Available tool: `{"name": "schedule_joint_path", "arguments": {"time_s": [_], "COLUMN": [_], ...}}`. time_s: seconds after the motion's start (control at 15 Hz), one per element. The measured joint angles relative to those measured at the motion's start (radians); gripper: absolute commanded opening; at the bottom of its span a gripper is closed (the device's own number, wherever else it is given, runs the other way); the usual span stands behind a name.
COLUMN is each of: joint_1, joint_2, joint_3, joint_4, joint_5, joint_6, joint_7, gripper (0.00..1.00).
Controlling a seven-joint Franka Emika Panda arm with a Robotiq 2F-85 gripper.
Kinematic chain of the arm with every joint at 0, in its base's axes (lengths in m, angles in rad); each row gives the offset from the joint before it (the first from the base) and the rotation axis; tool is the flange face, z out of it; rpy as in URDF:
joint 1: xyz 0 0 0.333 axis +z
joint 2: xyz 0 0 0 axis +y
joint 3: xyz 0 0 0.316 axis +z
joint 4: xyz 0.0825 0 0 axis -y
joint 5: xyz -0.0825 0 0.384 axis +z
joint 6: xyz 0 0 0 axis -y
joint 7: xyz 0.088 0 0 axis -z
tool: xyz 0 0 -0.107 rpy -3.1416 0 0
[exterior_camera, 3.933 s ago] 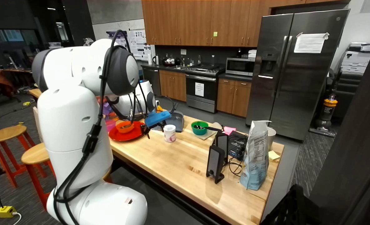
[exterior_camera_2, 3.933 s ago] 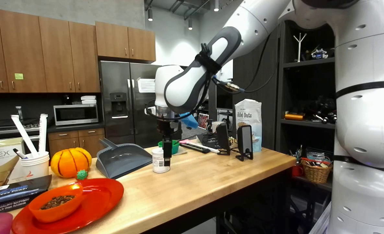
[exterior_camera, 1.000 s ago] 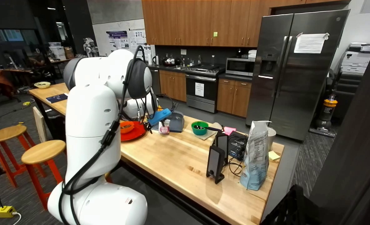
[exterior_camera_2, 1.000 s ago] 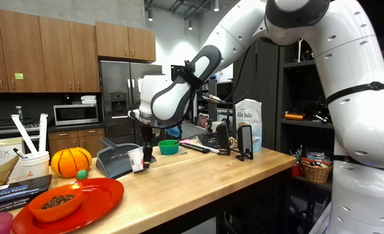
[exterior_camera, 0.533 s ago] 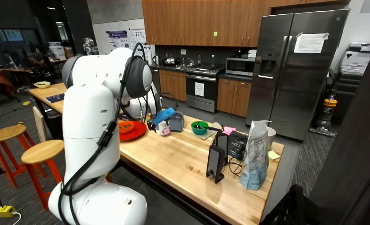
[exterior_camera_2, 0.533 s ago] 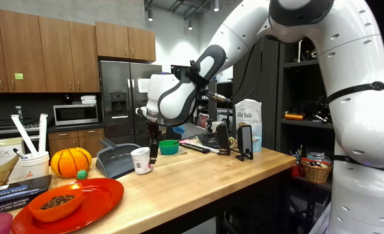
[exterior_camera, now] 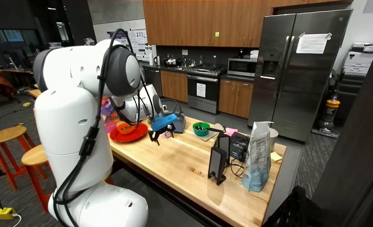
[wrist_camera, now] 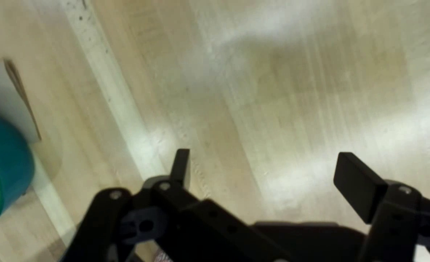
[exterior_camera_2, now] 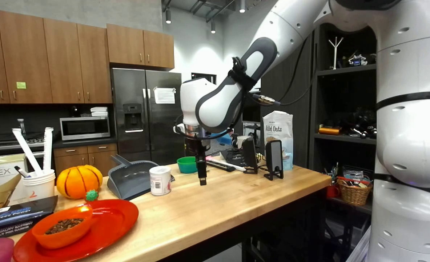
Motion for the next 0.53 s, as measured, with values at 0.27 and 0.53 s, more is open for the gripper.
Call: {"name": "schedule_joint_path", "arguments": {"time_s": [0.27, 0.53], "joint_1": [0.01, 0.029], "joint_2": [-0.059, -0.059], "joint_3": [0.009, 0.02], "joint_4": [-0.073, -0.081], "joint_5": [0.054, 0.083], "joint_6": [-0.062, -0.083], "joint_7": [-0.001, -0.001], "gripper": [1.0, 1.0]}}
